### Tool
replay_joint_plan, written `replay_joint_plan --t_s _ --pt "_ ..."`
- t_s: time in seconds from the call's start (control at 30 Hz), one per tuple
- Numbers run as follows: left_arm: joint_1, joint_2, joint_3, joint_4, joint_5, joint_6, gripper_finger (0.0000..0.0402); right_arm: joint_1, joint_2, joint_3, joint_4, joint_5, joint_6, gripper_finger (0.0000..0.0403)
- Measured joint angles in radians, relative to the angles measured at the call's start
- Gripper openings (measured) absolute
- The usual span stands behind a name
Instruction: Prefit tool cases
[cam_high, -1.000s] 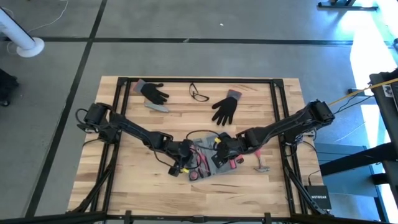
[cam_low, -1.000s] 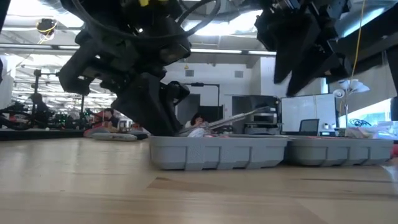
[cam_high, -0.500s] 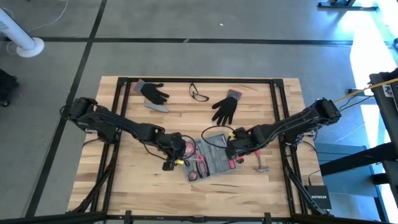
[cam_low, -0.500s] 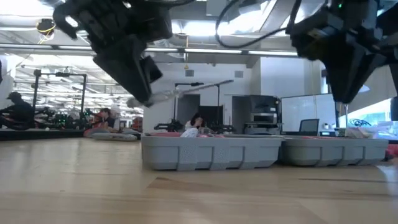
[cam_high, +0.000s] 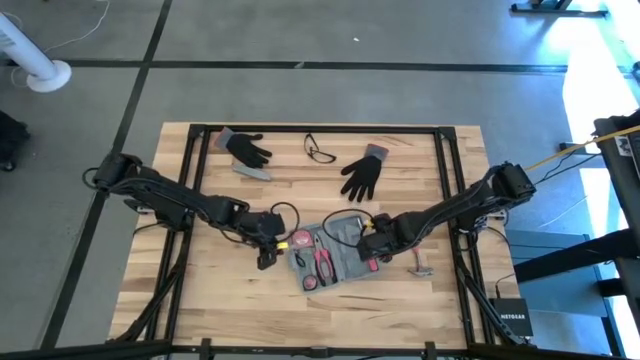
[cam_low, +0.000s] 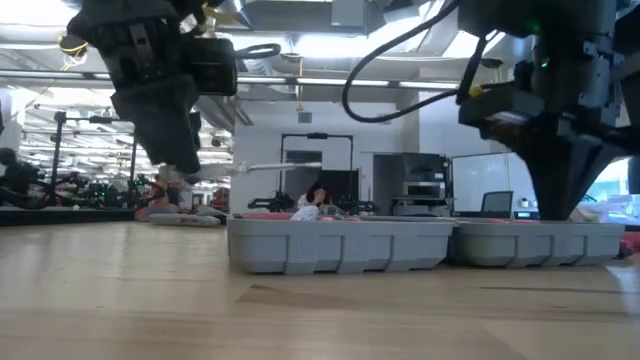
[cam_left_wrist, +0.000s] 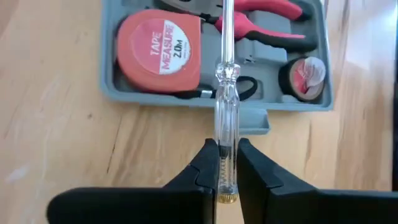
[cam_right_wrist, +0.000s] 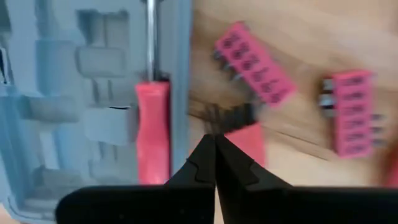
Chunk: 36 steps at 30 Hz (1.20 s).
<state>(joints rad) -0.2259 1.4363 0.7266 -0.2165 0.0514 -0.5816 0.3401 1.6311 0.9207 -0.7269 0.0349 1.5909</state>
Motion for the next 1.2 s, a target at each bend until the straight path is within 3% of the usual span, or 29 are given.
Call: replay_joint_plan --t_s 0.2,0.5,0.77,1.0,1.13,1.2 --pt "-0.026 -0.065 -0.024 -0.012 -0.031 -0.104 0.0025 0.000 0.052 0.001 0.157 -0.001 0.060 0.0000" --pt "-0.108 -0.147 -0.107 0.012 -0.079 -0.431 0.0025 0.000 0.057 0.002 0.320 0.061 0.146 0.0000" --pt "-0.176 -0.170 -0.163 0.292 -0.218 -0.706 0.0025 -0.002 0.057 0.003 0.397 0.134 0.190 0.0000" --pt "-0.185 -0.164 -0.163 0.315 -0.298 -0.816 0.0025 -0.007 0.057 0.006 0.379 0.156 0.183 0.0000" --pt "-0.197 -0.165 -0.163 0.313 -0.352 -0.858 0.0025 -0.001 0.057 0.056 0.188 0.154 0.167 0.0000" --pt "-0.200 -0.165 -0.163 0.312 -0.372 -0.874 0.0025 0.014 0.057 0.062 0.175 0.152 0.153 0.0000"
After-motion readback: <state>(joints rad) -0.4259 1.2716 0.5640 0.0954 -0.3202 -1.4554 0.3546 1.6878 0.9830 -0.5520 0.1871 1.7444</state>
